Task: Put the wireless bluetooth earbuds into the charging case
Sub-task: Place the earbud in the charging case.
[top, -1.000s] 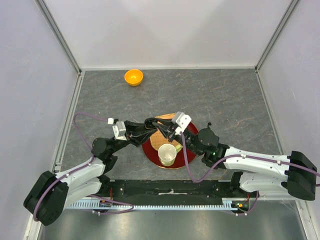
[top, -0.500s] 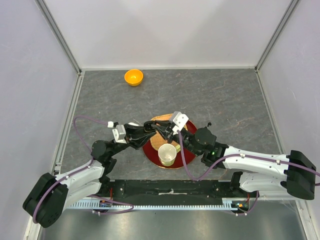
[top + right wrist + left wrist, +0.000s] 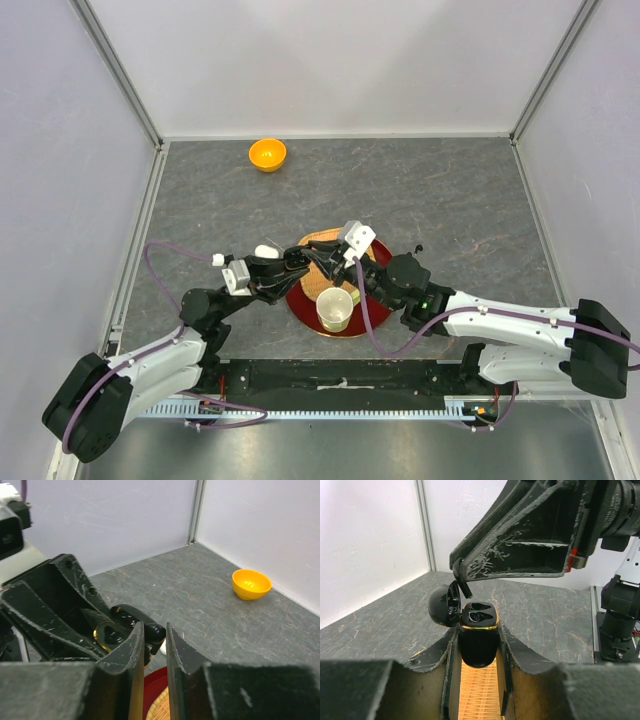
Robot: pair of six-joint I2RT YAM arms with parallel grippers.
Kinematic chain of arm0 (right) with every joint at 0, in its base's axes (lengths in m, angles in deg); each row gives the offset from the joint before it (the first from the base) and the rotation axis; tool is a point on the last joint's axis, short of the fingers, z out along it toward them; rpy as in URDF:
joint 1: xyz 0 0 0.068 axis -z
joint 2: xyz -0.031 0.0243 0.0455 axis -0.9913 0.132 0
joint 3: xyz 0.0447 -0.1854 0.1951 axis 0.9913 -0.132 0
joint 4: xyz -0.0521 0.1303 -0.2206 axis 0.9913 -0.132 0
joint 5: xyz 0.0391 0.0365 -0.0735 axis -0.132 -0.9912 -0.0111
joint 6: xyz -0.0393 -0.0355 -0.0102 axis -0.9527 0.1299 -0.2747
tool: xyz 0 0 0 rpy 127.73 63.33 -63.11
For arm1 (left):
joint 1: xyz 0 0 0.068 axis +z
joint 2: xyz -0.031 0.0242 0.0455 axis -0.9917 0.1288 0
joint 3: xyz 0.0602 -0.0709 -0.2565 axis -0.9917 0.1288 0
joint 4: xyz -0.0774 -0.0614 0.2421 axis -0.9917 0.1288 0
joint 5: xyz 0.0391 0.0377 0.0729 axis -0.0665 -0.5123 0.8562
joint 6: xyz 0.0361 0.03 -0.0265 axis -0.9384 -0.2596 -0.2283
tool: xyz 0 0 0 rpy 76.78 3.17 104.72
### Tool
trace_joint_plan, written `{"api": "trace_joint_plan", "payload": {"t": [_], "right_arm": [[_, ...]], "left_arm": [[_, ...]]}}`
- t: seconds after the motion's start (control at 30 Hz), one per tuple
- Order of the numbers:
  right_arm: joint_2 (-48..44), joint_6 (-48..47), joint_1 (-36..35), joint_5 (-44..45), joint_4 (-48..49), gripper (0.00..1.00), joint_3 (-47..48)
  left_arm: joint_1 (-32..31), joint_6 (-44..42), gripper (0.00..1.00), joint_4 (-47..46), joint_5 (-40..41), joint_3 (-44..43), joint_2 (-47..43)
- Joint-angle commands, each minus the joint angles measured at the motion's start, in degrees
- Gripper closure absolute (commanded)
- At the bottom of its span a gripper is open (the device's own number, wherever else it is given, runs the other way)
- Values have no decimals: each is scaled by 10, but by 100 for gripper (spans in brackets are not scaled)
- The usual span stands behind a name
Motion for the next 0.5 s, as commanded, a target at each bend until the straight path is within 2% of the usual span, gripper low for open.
{"api": "trace_joint_plan", "payload": {"t": [0.0, 0.47], "right_arm": [[13, -3, 6, 2, 24, 100, 21], [-22, 1, 6, -18, 76, 100, -14]], "left_arm": [[-5, -35, 98, -163, 13, 8, -11], [-8, -28, 98, -170, 35, 4, 12]]}}
